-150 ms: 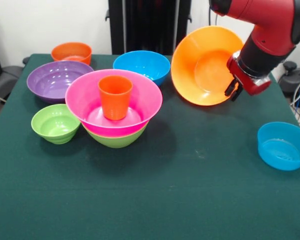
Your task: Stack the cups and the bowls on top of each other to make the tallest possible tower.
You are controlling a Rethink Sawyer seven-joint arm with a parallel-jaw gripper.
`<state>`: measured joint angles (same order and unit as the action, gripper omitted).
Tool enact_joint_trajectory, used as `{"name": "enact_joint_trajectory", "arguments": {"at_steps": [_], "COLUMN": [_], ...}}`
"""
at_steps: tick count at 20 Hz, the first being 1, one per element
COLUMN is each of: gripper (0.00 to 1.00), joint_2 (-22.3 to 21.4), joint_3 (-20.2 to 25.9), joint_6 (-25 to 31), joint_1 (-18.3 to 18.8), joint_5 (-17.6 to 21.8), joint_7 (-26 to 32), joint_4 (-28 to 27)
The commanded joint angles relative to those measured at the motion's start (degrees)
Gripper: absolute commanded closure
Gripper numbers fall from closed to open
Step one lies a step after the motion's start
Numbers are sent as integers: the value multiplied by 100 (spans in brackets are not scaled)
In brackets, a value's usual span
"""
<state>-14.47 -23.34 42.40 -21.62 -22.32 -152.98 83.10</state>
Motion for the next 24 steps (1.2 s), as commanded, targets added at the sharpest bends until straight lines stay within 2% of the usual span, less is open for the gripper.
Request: {"name": "enact_joint_trajectory", "arguments": {"at_steps": [1,9,10,16,19,24], "gripper": [100,100,100,100,100,100], "joint_2": [476,453,476,835,1076,1219], "joint_3": [887,652,459,-78,-385,-718], "joint_6": [-301,254,587,1512,1849,2469], "joint_1": [4,-108,-218,-555,-641,-818], "joint_5": [-249,-110,-34,74,130,94], "joint_7": [-876,-924,-1081,-1563,-1645,-1752], "joint_4": [168,-25,-221,-1086,-1460,-1910]}}
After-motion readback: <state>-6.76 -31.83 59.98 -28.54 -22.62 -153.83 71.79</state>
